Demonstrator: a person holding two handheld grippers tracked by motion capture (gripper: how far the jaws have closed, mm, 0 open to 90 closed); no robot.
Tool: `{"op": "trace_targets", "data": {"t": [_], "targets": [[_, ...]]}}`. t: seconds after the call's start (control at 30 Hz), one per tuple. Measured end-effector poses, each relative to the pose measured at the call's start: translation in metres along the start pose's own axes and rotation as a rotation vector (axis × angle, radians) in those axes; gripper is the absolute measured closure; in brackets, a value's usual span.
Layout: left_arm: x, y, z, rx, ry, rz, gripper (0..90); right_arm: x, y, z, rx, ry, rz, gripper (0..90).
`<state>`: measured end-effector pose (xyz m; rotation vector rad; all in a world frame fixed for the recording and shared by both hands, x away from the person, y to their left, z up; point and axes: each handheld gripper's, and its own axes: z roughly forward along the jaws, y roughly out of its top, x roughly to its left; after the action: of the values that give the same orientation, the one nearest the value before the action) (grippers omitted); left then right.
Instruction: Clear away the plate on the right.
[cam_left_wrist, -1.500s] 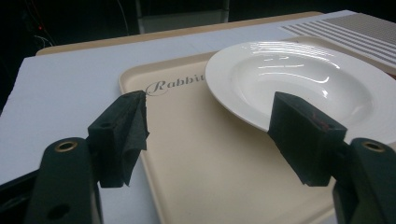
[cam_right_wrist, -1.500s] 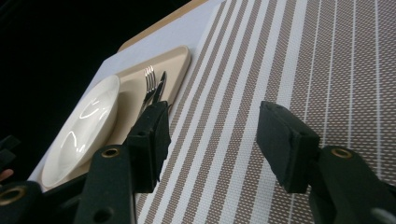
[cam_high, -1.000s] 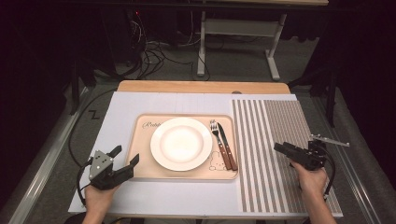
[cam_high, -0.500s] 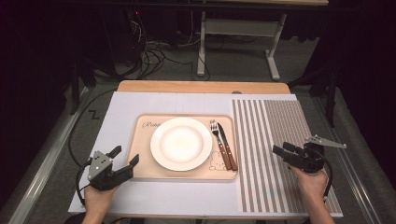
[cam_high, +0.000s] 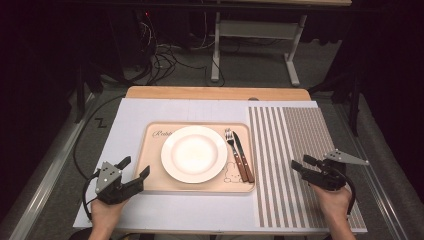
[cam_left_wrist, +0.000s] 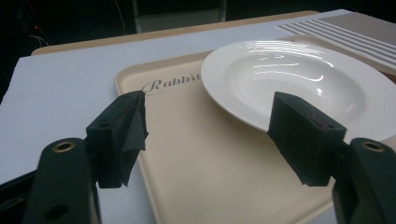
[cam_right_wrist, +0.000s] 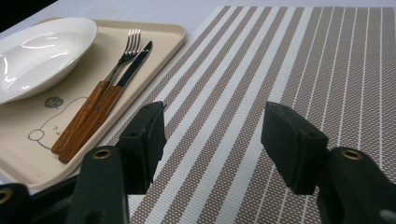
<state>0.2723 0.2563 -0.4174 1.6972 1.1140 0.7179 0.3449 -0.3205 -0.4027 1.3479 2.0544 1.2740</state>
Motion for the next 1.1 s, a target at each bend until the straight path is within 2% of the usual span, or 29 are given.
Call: {"op": "trace_targets", "data": {"t": [0.27,0.73,1.1], "targets": [[-0.001,0.001,-0.001,-0.003,-0.001,0.006,28.5,0.005,-0.005,-0.005,-0.022,-0.007,-0.036,42.0],[-0.001,0.002,-0.002,-0.005,-0.005,0.008,28.8,0.006,-0.014,-0.018,-0.058,-0.004,-0.036,41.6],[-0.001,0.002,-0.003,-0.014,-0.007,0.008,28.8,0.001,-0.021,-0.028,-0.104,-0.012,-0.036,39.1]]}}
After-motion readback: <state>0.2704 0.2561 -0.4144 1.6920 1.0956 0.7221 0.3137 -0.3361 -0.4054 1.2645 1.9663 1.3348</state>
